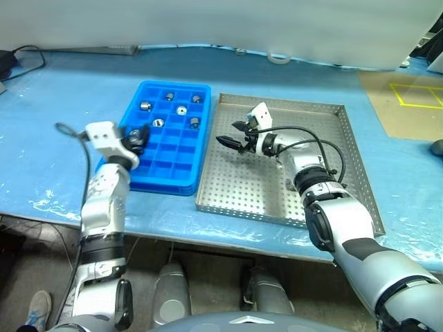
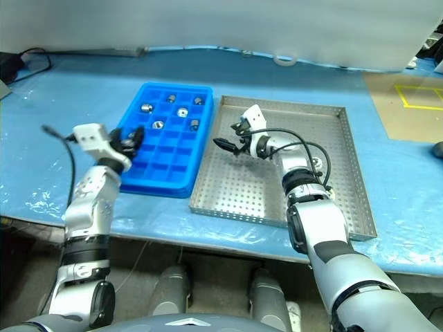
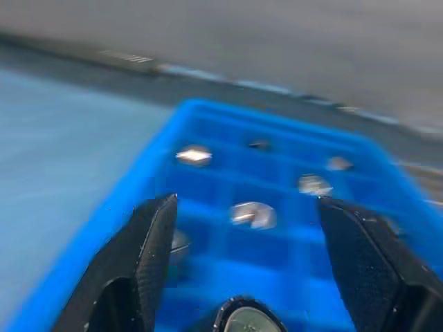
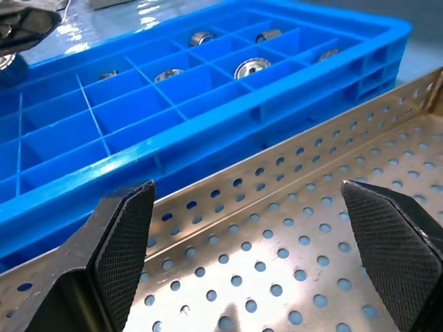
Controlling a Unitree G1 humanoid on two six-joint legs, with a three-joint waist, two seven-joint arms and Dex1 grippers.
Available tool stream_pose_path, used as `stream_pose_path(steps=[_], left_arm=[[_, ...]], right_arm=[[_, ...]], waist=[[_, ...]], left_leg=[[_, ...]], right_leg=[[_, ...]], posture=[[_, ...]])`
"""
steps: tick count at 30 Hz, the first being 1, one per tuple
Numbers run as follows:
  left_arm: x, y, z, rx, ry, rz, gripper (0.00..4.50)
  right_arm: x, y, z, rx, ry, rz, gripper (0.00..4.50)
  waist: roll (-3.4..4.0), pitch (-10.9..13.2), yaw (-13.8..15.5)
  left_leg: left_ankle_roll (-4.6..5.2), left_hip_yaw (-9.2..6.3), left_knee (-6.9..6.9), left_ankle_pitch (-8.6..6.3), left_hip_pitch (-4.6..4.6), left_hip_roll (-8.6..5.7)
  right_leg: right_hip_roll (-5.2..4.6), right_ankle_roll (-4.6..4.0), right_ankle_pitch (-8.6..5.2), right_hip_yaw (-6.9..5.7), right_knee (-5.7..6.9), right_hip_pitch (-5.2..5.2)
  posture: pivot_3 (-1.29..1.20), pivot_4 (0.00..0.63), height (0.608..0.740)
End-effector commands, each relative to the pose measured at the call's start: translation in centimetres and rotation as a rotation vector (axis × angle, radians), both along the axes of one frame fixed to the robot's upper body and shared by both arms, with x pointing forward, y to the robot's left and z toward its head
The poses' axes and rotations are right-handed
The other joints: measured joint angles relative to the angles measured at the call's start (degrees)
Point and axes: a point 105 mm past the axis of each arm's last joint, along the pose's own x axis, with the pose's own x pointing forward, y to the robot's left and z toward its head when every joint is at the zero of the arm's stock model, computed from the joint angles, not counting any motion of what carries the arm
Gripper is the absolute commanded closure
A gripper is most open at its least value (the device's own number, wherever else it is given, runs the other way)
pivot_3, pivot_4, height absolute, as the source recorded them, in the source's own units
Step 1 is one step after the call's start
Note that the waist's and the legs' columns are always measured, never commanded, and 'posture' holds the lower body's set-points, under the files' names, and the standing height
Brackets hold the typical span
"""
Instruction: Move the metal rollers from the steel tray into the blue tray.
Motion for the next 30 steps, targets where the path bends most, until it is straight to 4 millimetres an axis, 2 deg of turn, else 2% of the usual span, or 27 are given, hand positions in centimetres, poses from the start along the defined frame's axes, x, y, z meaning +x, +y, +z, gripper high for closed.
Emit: stream_pose_path(steps=[1,4,8,10,14,17,20,22,24,27,30], left_arm=[[0.8,-5.0,1.8,0.021,-0.069,-0.267,1.00],[2.0,-7.5,1.9,0.041,-0.060,-0.378,1.00],[2.7,-9.3,2.1,0.055,-0.071,-0.450,1.00],[2.8,-9.5,2.1,0.072,-0.068,-0.457,1.00],[3.0,-7.9,2.0,0.060,-0.068,-0.400,1.00],[2.1,-5.3,2.8,-0.009,-0.100,-0.320,1.00],[-0.2,-3.1,3.9,-0.175,-0.145,-0.298,1.00],[-2.0,-2.5,5.1,-0.300,-0.185,-0.316,1.00],[-3.4,-2.6,6.1,-0.376,-0.216,-0.352,1.00],[-5.0,-3.6,7.2,-0.448,-0.232,-0.442,1.00],[-5.8,-4.4,7.4,-0.462,-0.227,-0.499,1.00]], right_arm=[[0.2,-4.5,1.6,0.035,-0.062,-0.125,0.00],[-0.8,-7.9,1.2,0.040,-0.066,-0.218,0.00],[-2.1,-9.9,0.7,0.049,-0.057,-0.293,0.00],[-2.3,-10.0,0.6,0.059,-0.050,-0.311,0.00],[-1.9,-8.1,0.9,0.076,-0.041,-0.265,0.00],[-1.2,-4.6,1.5,0.127,-0.010,-0.149,0.00],[-0.8,0.2,3.4,0.316,0.089,0.016,0.00],[-1.5,3.9,5.1,0.459,0.172,0.169,0.00],[-2.5,7.0,5.9,0.558,0.271,0.284,0.00],[-5.1,11.5,5.5,0.596,0.407,0.464,0.00],[-6.8,13.3,5.9,0.657,0.493,0.560,0.00]], waist=[[-0.01,0.00,-0.17],[-0.02,-0.01,-1.37],[-0.03,-0.01,-4.73],[-0.04,-0.01,-6.57],[-0.05,0.00,-9.00],[-0.05,0.00,-9.32],[-0.03,0.01,-8.77],[0.01,0.03,-7.53],[0.02,0.04,-5.47],[0.03,0.03,-1.83],[0.06,0.05,1.18]], left_leg=[[0.01,0.01,0.00,0.01,0.01,-0.03],[-0.04,0.06,0.02,0.05,0.02,-0.14],[0.02,0.09,-0.01,0.02,0.02,-0.25],[0.04,0.09,-0.02,0.00,0.03,-0.25],[0.05,0.09,-0.04,-0.01,0.25,-0.10],[-0.10,0.07,-0.05,0.07,0.34,0.08],[-0.20,0.06,-0.12,0.12,0.43,0.21],[-0.25,0.06,-0.23,0.17,0.31,0.32],[-0.25,0.05,-0.35,0.18,0.13,0.41],[-0.26,0.07,-0.62,0.19,0.12,0.48],[-0.26,0.06,-0.85,0.18,0.04,0.42]], right_leg=[[-0.01,0.00,0.00,0.01,-0.01,0.03],[-0.01,0.04,0.03,0.16,-0.11,0.07],[-0.01,0.37,0.23,0.33,-0.21,0.05],[0.02,0.40,0.24,0.38,-0.23,0.00],[0.22,0.43,0.26,0.53,-0.17,0.01],[0.45,0.32,0.43,0.58,-0.16,0.00],[0.50,0.25,0.48,0.52,-0.11,-0.05],[0.50,0.21,0.48,0.32,-0.16,-0.10],[0.49,0.06,0.39,0.13,-0.21,-0.18],[0.48,-0.14,0.27,-0.09,-0.25,-0.18],[0.46,-0.33,0.15,-0.20,-0.37,-0.18]], posture=[[-0.31,0.150,0.740],[-0.40,0.150,0.740],[-0.44,0.150,0.740],[-0.43,0.150,0.740],[-0.34,0.150,0.740],[-0.21,0.150,0.740],[-0.05,0.150,0.740],[-0.01,0.150,0.740],[0.04,0.150,0.740],[0.08,0.150,0.740],[0.09,0.150,0.740]])
